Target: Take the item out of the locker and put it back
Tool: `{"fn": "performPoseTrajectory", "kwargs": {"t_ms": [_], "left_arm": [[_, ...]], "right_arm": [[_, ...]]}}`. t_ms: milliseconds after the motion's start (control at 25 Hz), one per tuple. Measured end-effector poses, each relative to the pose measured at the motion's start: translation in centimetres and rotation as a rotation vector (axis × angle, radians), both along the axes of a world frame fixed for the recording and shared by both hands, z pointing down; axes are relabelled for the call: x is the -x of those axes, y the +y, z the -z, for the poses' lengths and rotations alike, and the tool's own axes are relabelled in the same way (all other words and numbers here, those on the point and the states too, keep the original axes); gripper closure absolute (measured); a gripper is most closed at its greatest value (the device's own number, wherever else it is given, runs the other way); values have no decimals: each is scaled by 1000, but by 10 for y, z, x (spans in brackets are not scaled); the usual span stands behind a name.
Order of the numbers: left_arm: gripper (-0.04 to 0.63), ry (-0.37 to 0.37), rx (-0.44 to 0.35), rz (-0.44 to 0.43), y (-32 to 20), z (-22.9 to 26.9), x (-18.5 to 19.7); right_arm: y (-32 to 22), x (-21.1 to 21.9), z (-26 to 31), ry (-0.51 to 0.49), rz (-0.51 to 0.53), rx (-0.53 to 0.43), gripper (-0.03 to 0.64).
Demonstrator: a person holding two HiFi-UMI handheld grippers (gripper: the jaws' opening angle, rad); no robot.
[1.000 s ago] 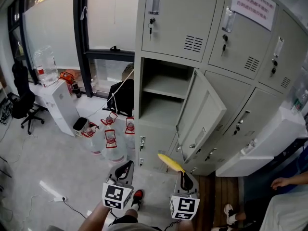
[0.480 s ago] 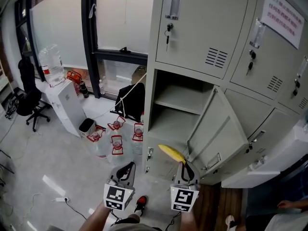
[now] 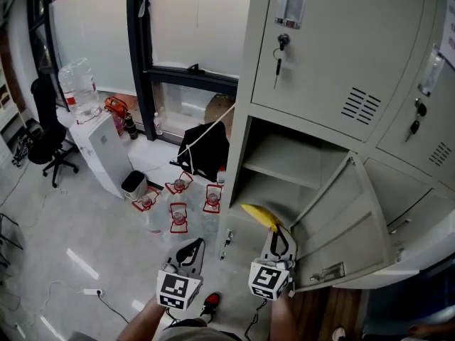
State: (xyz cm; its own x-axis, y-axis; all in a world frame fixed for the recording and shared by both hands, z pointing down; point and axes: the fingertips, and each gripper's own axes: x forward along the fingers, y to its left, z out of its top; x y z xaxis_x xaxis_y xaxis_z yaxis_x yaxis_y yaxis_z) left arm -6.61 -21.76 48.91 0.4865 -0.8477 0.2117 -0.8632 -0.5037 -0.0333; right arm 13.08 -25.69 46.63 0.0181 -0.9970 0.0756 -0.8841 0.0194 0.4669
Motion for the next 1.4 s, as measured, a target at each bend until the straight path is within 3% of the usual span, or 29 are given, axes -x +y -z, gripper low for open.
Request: {"fn": "performPoseTrajectory", "kwargs": {"t_ms": [640, 1400], "left_arm": [[572, -12, 49, -30, -76, -24, -8], [573, -5, 109, -58, -87, -46, -16]], "right_arm": [[-94, 1, -75, 145, -25, 114, 598], [-92, 40, -146, 440, 100, 300, 586]]}}
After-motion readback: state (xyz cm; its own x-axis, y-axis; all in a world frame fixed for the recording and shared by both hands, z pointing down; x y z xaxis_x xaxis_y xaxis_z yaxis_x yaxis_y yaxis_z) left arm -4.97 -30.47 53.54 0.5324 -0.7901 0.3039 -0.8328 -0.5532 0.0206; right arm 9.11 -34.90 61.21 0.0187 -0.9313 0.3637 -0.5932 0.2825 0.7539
